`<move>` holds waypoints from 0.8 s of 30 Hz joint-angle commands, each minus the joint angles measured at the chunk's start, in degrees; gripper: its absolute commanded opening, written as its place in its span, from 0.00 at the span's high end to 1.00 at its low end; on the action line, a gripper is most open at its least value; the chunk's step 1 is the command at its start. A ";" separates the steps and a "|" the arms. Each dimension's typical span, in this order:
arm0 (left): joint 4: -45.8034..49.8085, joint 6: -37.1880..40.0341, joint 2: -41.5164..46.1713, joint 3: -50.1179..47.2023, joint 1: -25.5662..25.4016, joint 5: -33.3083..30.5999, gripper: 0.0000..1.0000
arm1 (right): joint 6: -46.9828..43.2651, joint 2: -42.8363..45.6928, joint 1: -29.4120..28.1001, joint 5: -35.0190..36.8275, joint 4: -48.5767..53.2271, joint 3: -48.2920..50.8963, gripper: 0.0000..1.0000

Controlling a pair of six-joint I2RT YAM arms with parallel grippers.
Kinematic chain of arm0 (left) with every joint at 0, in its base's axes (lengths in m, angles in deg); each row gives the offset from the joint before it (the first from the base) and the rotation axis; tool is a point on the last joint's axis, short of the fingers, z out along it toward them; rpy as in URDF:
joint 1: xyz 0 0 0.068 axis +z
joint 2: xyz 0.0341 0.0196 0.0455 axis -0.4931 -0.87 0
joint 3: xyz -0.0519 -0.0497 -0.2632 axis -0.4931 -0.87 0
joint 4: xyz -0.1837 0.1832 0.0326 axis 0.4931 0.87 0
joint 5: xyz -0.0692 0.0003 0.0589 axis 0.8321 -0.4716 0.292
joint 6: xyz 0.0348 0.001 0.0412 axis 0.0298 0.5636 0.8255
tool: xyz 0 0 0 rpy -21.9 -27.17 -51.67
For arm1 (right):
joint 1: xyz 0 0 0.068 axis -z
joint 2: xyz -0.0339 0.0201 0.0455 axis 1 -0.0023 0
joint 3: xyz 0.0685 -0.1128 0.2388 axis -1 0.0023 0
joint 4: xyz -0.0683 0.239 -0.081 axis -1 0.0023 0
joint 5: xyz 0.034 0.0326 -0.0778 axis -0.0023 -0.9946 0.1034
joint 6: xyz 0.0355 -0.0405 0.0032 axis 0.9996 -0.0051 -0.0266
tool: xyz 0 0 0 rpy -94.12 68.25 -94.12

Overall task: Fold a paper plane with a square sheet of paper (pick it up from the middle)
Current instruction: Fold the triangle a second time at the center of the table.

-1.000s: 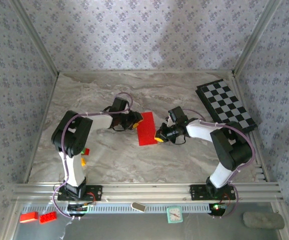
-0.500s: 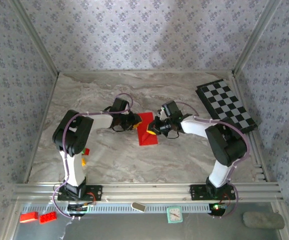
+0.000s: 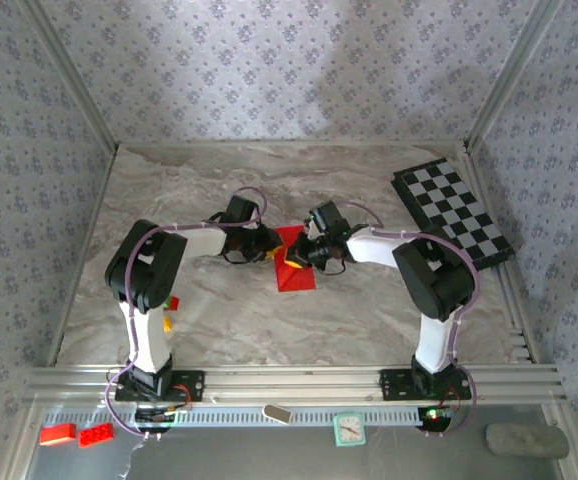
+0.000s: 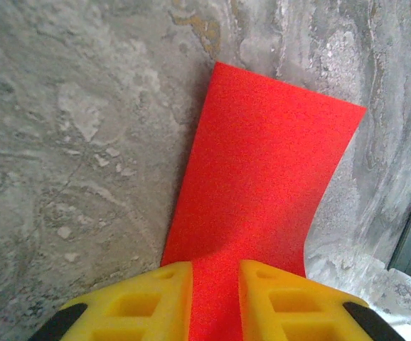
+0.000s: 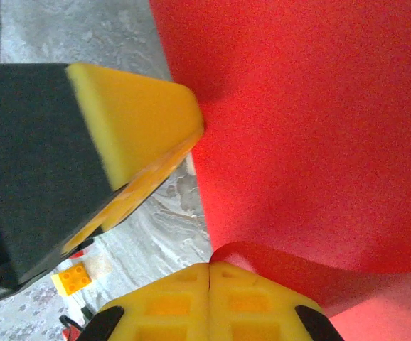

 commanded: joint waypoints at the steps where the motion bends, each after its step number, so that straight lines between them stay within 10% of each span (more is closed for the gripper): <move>1: 4.22 1.12 -2.08 0.42 -0.77 -1.04 0.76 | -0.37 -1.38 -0.45 1.99 1.93 -1.89 1.00; 24: 4.44 1.21 -2.51 0.97 -1.12 -0.69 0.77 | -2.35 -4.14 -0.89 0.52 3.77 -3.61 1.00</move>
